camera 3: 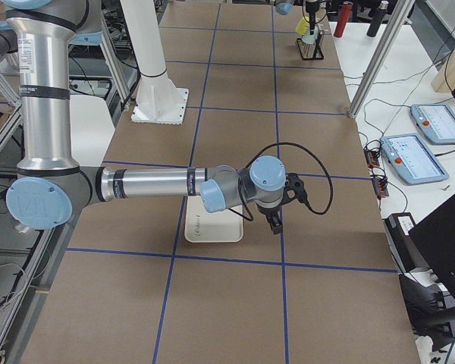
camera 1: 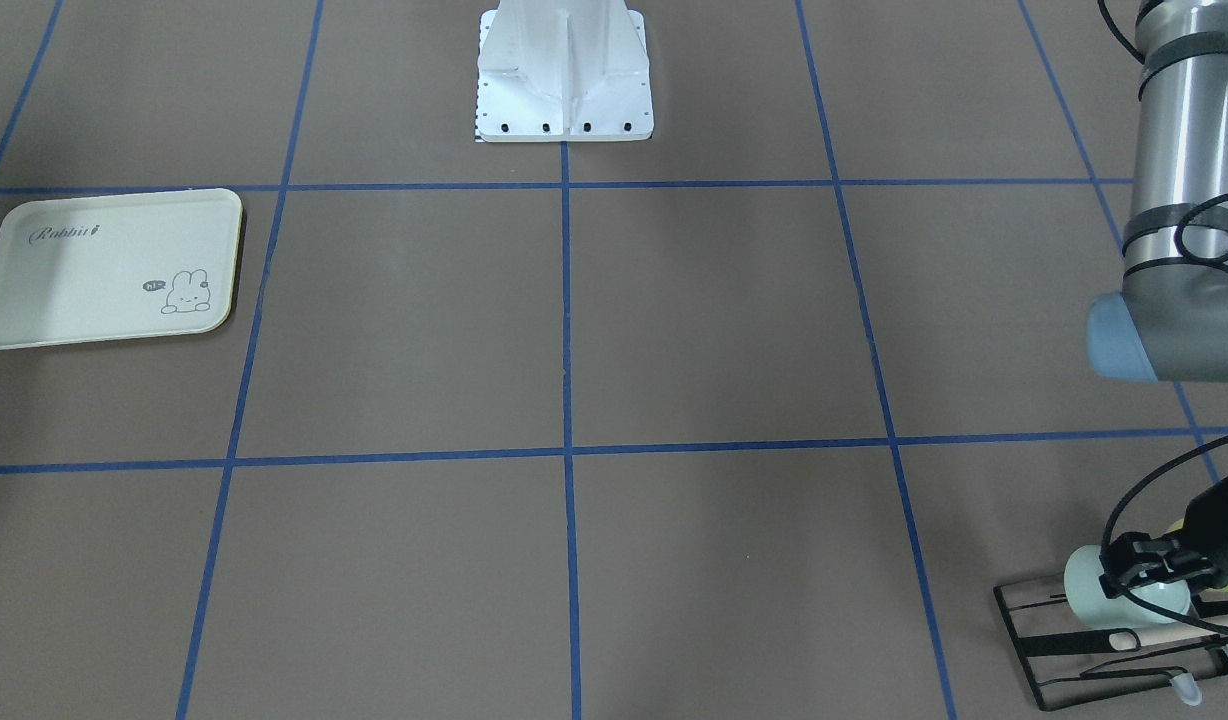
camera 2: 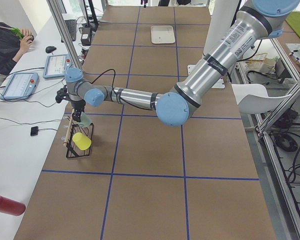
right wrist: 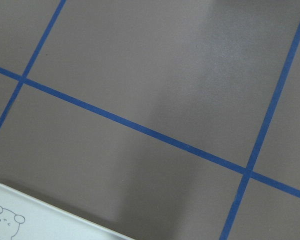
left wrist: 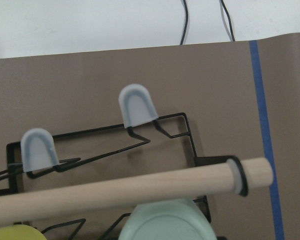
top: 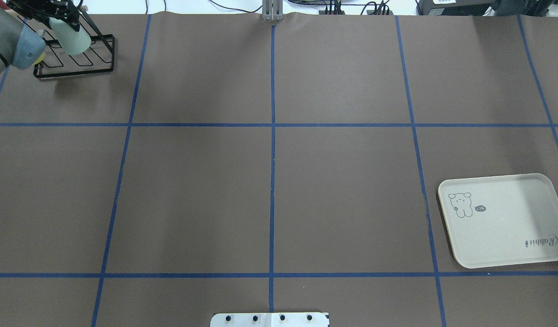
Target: Left arm grabs green cup and hands to right arm on tray
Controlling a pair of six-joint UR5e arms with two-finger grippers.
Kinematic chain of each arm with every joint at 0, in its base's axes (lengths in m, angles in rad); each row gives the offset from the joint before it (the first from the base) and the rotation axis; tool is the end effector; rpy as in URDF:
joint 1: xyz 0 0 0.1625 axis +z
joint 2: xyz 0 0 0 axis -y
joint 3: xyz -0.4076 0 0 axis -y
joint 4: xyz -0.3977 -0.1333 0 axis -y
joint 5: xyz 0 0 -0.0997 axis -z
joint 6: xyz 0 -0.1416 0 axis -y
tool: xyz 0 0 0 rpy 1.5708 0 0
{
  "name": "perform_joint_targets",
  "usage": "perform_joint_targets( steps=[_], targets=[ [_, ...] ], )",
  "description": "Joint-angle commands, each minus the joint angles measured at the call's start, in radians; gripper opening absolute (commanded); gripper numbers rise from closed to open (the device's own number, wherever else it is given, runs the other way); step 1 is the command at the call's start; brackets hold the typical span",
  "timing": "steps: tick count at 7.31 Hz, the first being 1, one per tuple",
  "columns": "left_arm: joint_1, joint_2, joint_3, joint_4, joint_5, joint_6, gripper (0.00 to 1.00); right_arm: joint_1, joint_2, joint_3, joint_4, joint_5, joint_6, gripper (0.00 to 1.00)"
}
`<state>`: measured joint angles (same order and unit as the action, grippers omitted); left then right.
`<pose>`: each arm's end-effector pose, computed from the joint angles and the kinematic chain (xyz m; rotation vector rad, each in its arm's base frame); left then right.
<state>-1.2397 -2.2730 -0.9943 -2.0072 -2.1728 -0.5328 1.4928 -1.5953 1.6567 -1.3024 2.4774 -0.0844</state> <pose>0.2113 -0.7780 0.4694 0.2492 0.7592 -0.0217 -0.0180 -0.5097 0.5959 0.3106 -0.8999 -0.2994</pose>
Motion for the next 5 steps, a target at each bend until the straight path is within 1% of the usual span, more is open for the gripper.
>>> perform_joint_targets(
  steps=[1,2,3,5],
  targets=[
    [-0.012,0.006,-0.045,0.011,-0.005,0.002,0.21,0.000,0.000,0.000,0.000,0.000,0.000,0.99],
    [-0.018,0.012,-0.062,0.013,-0.021,0.002,0.21,0.000,0.000,-0.002,0.000,0.000,0.000,0.99],
    [-0.023,0.032,-0.082,0.010,-0.075,0.002,0.21,0.001,0.000,-0.002,0.000,0.000,0.000,0.99],
    [-0.044,0.087,-0.166,0.013,-0.116,0.002,0.21,0.001,0.000,-0.002,0.000,0.000,0.000,0.99]
  ],
)
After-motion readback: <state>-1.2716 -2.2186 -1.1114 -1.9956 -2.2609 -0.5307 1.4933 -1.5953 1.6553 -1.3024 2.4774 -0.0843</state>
